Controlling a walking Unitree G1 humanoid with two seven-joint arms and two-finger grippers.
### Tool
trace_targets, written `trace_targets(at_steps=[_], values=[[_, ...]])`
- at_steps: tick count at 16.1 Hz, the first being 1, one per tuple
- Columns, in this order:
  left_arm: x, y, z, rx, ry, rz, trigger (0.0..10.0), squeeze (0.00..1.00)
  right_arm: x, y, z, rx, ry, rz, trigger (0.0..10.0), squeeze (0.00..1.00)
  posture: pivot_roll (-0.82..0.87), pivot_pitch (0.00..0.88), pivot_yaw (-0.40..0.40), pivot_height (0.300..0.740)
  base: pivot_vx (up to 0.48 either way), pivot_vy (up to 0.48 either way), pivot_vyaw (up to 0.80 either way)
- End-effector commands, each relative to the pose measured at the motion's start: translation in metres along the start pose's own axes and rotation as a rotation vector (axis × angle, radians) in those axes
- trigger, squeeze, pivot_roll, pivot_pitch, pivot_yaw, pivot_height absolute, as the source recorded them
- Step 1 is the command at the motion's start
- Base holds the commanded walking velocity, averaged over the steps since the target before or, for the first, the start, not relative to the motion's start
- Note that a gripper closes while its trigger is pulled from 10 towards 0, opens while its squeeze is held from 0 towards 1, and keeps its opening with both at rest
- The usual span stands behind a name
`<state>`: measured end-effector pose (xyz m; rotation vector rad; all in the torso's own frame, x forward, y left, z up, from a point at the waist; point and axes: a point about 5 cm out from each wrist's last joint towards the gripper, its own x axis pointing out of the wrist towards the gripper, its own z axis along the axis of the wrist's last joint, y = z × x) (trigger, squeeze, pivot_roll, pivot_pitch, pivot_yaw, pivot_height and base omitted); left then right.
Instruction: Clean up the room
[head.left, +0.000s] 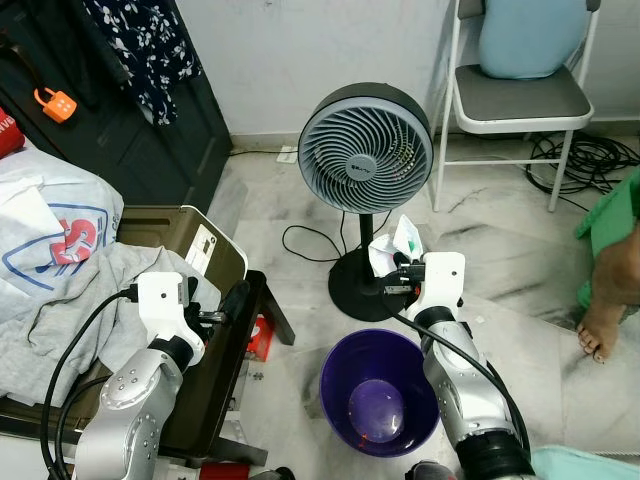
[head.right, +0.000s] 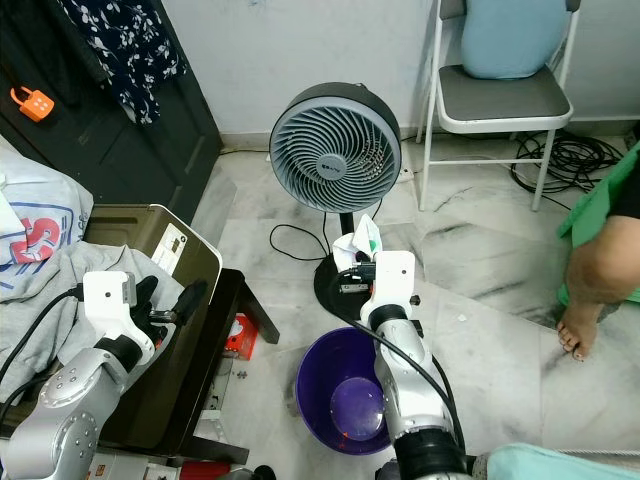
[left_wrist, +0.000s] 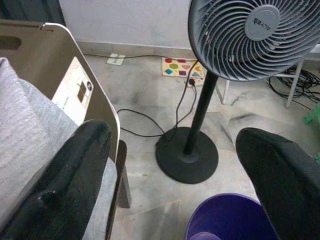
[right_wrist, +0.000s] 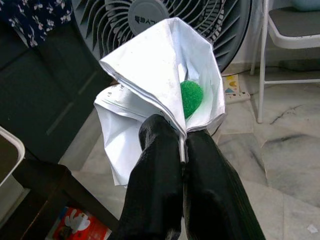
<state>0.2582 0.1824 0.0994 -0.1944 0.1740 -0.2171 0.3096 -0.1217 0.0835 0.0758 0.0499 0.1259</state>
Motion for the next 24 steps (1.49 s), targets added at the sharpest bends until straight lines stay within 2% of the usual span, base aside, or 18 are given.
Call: trace_targets(at_steps=[1,4,8,11,13,15,18,21,24], values=[[0.0,0.002,-0.002,0.008,0.006,0.008,10.0,0.0,0.0,0.01,-0.002,0.012,0.012,0.028,10.0,0.0,-0.17,0.15,0.161,0.74,0.0,0.0,0.0],[0.001,0.004,0.001,0.011,0.001,0.008,10.0,0.0,0.009,0.011,-0.003,0.007,0.041,0.012,10.0,0.0,-0.16,0.154,0.167,0.74,0.0,0.0,0.0],[0.0,0.008,0.007,0.028,-0.005,0.018,10.0,0.0,0.016,0.018,-0.023,-0.014,0.143,0.033,10.0,0.0,-0.12,0.175,0.158,0.74,0.0,0.0,0.0],[-0.001,0.011,0.007,0.026,-0.007,0.037,10.0,0.0,0.021,0.028,-0.014,-0.013,0.104,0.069,10.0,0.0,-0.13,0.165,0.151,0.74,0.0,0.0,0.0],[-0.001,0.01,0.005,0.012,-0.008,0.036,10.0,0.0,0.019,0.025,-0.007,-0.001,0.064,0.078,10.0,0.0,-0.14,0.151,0.146,0.74,0.0,0.0,0.0],[0.0,0.005,0.003,-0.005,-0.007,0.039,10.0,0.0,0.009,0.015,0.008,-0.003,0.001,0.074,10.0,0.0,-0.17,0.13,0.136,0.74,0.0,0.0,0.0],[-0.006,-0.006,-0.003,-0.024,0.003,0.043,10.0,0.0,-0.023,-0.008,0.026,0.004,-0.052,0.012,10.0,0.0,-0.21,0.103,0.129,0.74,0.0,0.0,0.0],[-0.015,-0.01,-0.006,-0.047,-0.002,0.049,10.0,0.0,-0.051,-0.026,0.037,0.034,-0.055,-0.071,10.0,0.0,-0.24,0.065,0.134,0.74,0.0,0.0,0.0],[-0.017,-0.01,-0.01,-0.057,0.004,0.051,10.0,0.0,-0.07,-0.034,0.03,0.021,-0.006,-0.104,10.0,0.0,-0.25,0.014,0.14,0.74,0.0,0.0,0.0]])
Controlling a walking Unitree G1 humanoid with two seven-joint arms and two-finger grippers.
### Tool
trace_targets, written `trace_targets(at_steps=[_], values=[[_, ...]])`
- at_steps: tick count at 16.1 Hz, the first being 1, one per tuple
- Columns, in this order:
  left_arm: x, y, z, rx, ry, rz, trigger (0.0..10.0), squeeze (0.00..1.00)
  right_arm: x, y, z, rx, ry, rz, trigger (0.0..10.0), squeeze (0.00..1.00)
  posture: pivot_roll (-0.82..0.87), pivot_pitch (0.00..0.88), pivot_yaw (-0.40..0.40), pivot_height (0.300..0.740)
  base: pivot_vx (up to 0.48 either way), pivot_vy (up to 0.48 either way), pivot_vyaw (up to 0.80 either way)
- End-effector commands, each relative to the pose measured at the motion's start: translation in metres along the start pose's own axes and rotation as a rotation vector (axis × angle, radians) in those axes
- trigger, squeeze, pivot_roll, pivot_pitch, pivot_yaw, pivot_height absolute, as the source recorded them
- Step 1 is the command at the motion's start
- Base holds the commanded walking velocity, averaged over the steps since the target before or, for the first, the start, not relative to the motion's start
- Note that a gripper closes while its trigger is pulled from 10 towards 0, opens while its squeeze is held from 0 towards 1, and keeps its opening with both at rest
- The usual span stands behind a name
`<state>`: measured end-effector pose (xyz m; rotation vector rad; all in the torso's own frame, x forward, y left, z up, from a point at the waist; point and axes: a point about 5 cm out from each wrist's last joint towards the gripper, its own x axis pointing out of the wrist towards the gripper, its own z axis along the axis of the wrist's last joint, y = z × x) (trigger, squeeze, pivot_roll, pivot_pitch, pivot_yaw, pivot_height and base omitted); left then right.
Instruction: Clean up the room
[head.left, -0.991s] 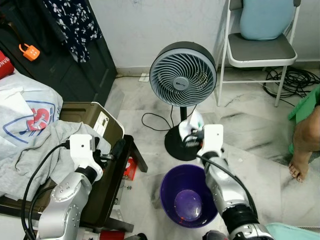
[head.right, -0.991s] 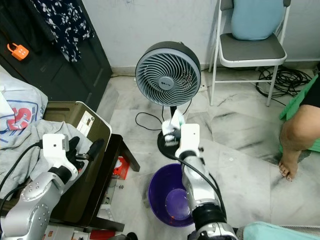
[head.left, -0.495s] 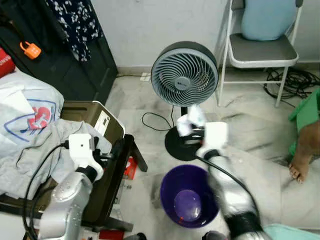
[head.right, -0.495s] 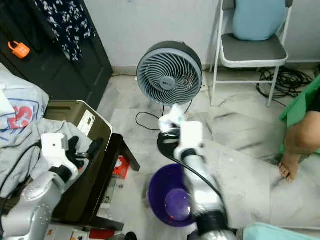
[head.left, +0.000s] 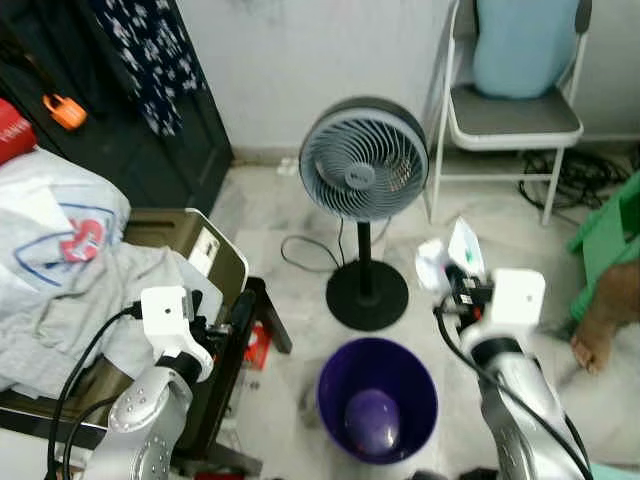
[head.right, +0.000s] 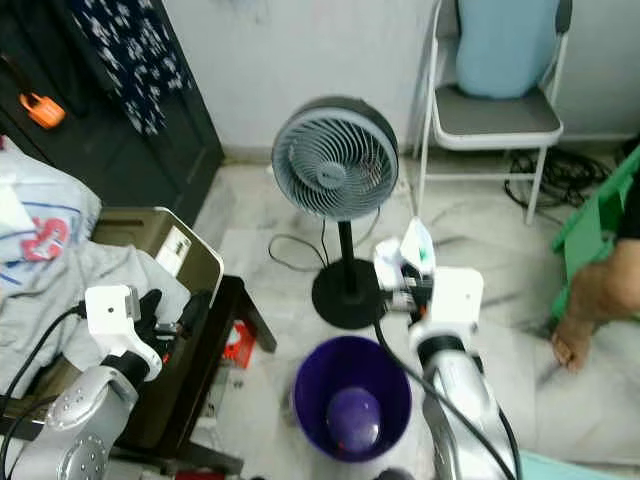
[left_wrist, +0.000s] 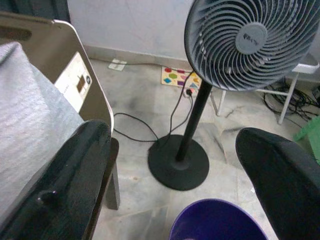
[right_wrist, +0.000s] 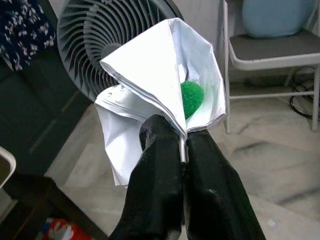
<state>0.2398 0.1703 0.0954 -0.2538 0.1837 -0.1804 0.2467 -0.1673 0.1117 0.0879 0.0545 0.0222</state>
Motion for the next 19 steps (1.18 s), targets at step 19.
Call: trace_targets(at_steps=[19], values=[[0.015,0.002,0.006,0.013,-0.03,-0.021,10.0,0.0,0.004,0.001,0.0,0.008,0.046,-0.001,10.0,0.0,-0.25,0.0,0.137,0.74,-0.041,0.0,-0.17]])
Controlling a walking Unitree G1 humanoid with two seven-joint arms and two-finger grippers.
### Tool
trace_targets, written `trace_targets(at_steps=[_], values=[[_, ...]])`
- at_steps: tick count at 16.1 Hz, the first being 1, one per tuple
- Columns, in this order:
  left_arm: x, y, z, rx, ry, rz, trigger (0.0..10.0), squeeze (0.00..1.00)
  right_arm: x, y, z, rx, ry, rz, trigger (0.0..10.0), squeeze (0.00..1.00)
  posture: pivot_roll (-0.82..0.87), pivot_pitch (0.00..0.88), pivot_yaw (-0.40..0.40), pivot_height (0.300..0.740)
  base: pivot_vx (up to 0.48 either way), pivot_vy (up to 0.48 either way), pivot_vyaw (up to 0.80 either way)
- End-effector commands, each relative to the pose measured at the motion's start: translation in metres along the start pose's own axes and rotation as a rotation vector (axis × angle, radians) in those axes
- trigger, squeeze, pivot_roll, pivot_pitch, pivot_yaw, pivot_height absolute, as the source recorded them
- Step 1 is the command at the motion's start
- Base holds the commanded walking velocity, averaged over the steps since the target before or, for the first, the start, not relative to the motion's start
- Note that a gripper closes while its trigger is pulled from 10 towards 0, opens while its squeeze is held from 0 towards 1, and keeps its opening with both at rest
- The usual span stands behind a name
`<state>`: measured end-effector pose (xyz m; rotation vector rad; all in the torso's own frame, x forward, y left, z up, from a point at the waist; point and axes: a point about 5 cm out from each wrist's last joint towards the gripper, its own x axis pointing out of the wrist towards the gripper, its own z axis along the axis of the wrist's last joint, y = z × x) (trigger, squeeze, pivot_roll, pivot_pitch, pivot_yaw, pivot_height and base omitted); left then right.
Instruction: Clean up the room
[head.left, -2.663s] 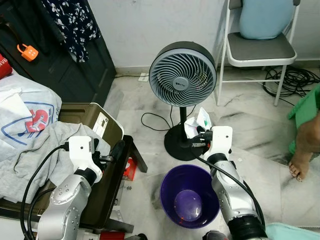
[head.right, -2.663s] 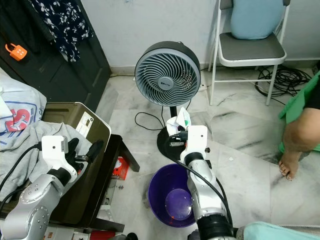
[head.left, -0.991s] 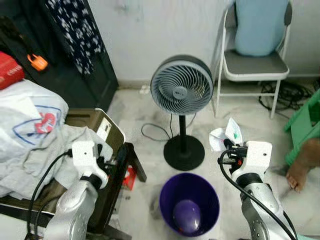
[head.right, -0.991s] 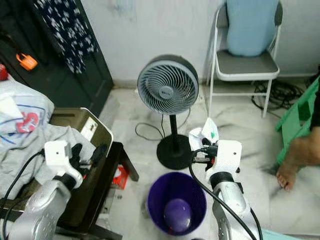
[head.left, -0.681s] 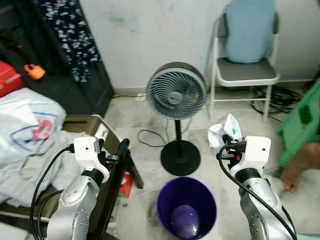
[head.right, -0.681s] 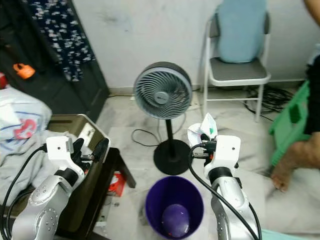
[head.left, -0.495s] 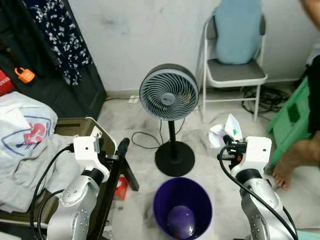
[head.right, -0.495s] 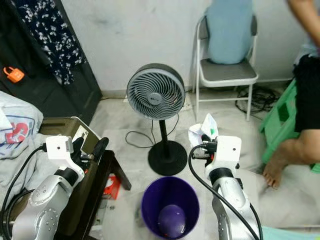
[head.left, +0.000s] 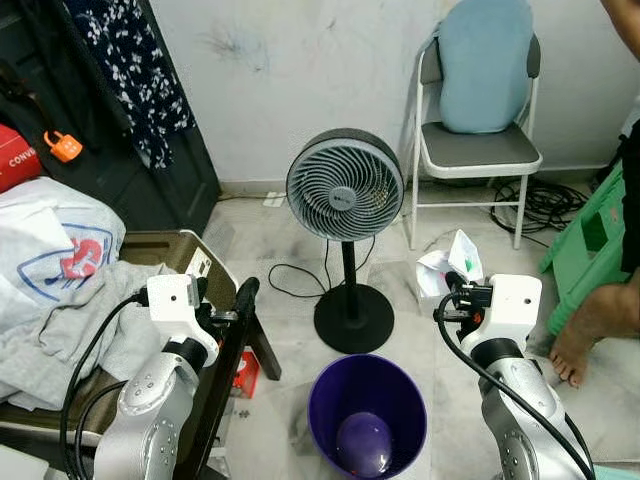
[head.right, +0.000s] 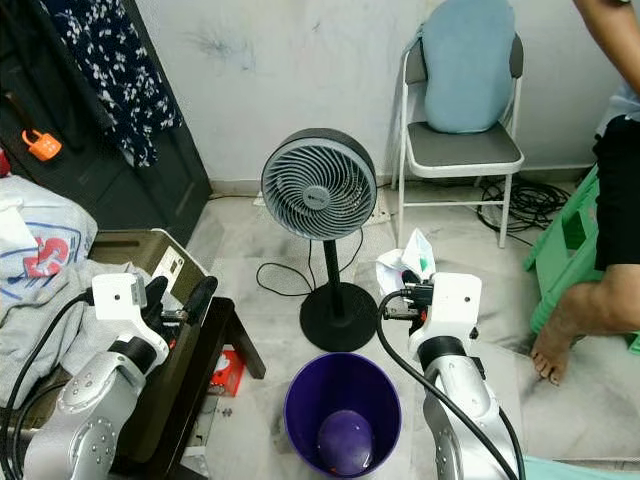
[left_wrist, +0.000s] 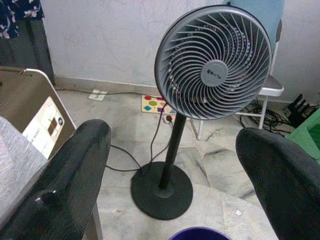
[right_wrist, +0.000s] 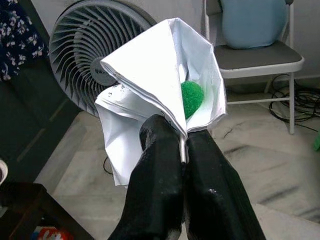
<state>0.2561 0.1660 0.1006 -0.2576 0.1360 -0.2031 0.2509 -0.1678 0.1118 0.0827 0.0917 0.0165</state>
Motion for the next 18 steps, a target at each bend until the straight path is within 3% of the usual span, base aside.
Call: trace_targets(at_steps=[1,6,18], values=[[-0.0012,0.0043,-0.0015,0.01,0.015,0.007,10.0,0.0,-0.0002,0.0021,-0.0006,0.013,0.01,0.008,10.0,0.0,-0.25,0.0,0.137,0.74,-0.266,0.0,0.0],[-0.0026,0.0042,-0.0025,0.01,0.019,0.006,10.0,0.0,0.0009,0.0034,-0.0017,0.011,0.018,0.02,10.0,0.0,-0.25,0.0,0.128,0.74,-0.272,0.0,0.0],[-0.0046,-0.0025,-0.0014,-0.017,0.018,-0.074,10.0,0.0,0.0083,0.0027,-0.0023,0.002,0.024,0.025,10.0,0.0,-0.23,0.0,0.124,0.74,0.0,0.0,0.0]])
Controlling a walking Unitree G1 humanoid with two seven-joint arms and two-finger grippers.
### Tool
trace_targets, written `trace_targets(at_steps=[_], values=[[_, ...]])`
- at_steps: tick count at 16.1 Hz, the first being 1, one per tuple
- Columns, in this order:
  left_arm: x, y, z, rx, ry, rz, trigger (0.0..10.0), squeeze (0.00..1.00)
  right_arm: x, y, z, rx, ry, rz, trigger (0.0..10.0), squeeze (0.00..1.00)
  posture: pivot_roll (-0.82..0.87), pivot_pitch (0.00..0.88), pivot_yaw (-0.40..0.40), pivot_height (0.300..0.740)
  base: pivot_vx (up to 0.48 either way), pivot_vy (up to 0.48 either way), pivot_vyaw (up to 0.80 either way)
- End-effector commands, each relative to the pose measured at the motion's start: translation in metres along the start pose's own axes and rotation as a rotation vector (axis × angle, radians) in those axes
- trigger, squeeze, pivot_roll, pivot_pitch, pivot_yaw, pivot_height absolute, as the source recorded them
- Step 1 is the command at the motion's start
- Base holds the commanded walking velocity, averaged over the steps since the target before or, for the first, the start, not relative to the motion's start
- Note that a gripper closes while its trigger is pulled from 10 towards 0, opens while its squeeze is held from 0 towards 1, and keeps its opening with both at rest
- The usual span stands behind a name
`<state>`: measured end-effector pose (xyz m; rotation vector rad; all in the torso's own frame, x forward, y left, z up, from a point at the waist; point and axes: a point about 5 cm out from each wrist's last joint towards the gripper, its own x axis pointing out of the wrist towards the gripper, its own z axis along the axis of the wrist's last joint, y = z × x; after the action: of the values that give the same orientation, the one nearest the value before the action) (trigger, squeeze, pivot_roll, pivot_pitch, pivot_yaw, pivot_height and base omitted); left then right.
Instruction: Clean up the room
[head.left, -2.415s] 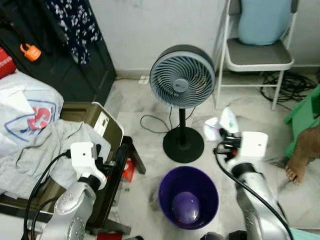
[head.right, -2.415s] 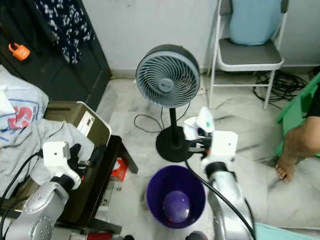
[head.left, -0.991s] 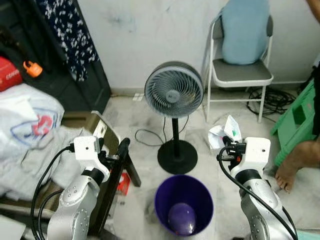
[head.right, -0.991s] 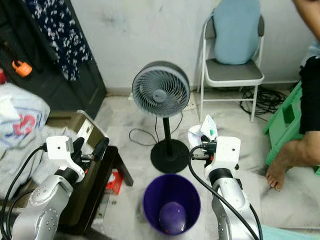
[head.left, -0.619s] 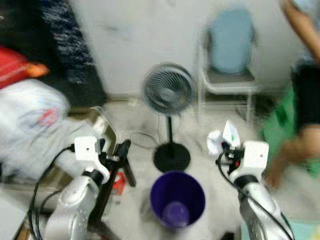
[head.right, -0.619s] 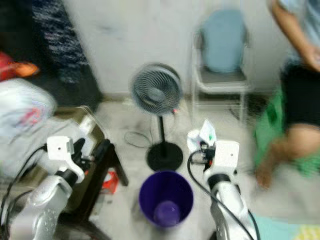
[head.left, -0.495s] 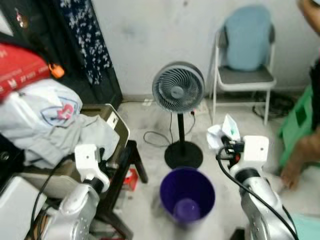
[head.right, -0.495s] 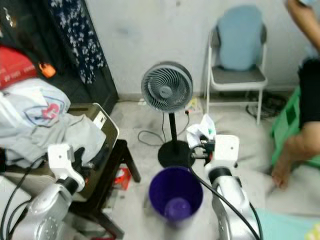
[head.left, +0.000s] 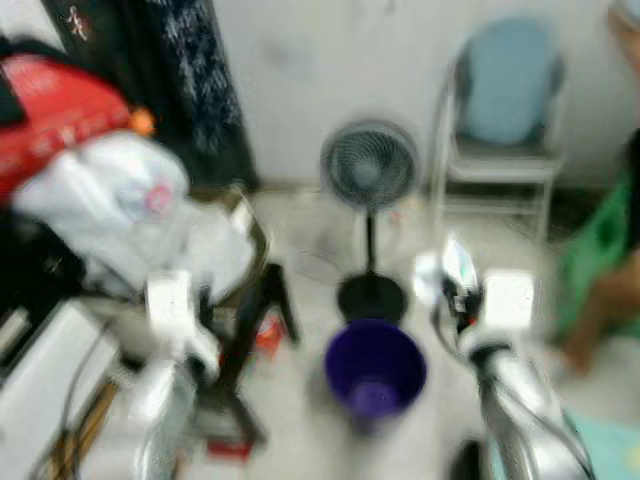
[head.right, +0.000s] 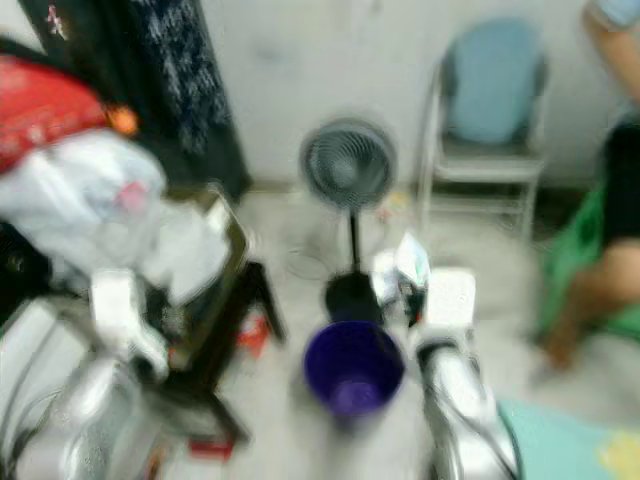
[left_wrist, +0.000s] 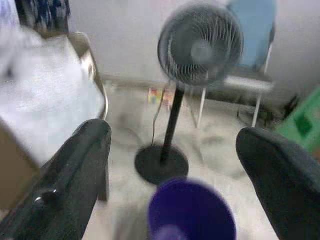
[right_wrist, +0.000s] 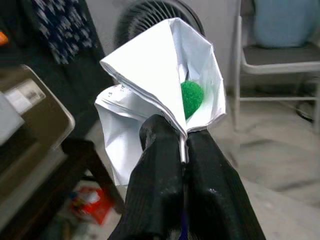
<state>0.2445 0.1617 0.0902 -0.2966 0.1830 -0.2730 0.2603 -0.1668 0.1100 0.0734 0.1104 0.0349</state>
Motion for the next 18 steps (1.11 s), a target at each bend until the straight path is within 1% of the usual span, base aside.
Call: trace_targets(at_steps=[1,3,4,6,7,9,11,12,13,15,16,18], values=[[0.004,0.0,0.012,0.041,-0.028,-0.028,10.0,0.0,0.006,0.002,0.001,0.009,-0.006,0.001,10.0,0.0,-0.23,0.002,0.122,0.74,0.0,0.0,0.0],[0.003,-0.002,0.013,0.061,-0.026,-0.045,10.0,0.0,0.015,0.005,0.004,0.015,-0.007,0.003,10.0,0.0,-0.22,0.007,0.12,0.74,0.0,0.0,0.0],[0.002,-0.002,0.014,0.061,-0.022,-0.051,10.0,0.0,0.02,0.01,0.005,0.025,-0.009,0.014,10.0,0.0,-0.21,0.013,0.119,0.74,0.0,0.0,0.0],[0.001,-0.002,0.014,0.06,-0.017,-0.062,10.0,0.0,0.023,0.014,0.004,0.027,-0.011,0.025,10.0,0.0,-0.21,0.018,0.121,0.74,0.0,0.0,0.0],[0.001,-0.003,0.014,0.062,-0.014,-0.068,10.0,0.0,0.027,0.021,0.0,0.041,-0.001,0.033,10.0,0.0,-0.21,0.027,0.125,0.74,0.0,0.0,0.0],[0.002,-0.005,0.014,0.065,-0.013,-0.077,10.0,0.0,0.033,0.027,-0.003,0.047,0.009,0.038,10.0,0.0,-0.2,0.034,0.124,0.74,0.0,0.0,0.0],[0.002,-0.011,0.016,0.077,-0.008,-0.108,10.0,0.0,0.046,0.036,-0.012,0.072,0.045,0.037,10.0,0.0,-0.17,0.058,0.126,0.74,0.0,0.0,0.0],[-0.001,-0.011,0.015,0.078,0.001,-0.112,10.0,0.0,0.053,0.04,-0.018,0.087,0.075,0.032,10.0,0.0,-0.16,0.073,0.127,0.74,0.0,0.0,0.0],[-0.004,-0.01,0.015,0.078,0.007,-0.11,10.0,0.0,0.055,0.043,-0.021,0.087,0.089,0.031,10.0,0.0,-0.15,0.087,0.127,0.74,0.0,0.0,0.0],[-0.015,-0.005,0.013,0.083,0.032,-0.097,10.0,0.0,0.064,0.049,-0.024,0.088,0.106,0.022,10.0,0.0,-0.13,0.121,0.133,0.74,0.0,0.0,0.0],[-0.02,-0.002,0.012,0.088,0.048,-0.087,10.0,0.0,0.071,0.056,-0.025,0.083,0.109,0.034,10.0,0.0,-0.11,0.137,0.138,0.74,0.0,0.0,0.0],[-0.021,-0.002,0.014,0.091,0.05,-0.088,10.0,0.0,0.076,0.063,-0.026,0.064,0.111,0.051,10.0,0.0,-0.11,0.144,0.14,0.74,0.0,0.0,0.0]])
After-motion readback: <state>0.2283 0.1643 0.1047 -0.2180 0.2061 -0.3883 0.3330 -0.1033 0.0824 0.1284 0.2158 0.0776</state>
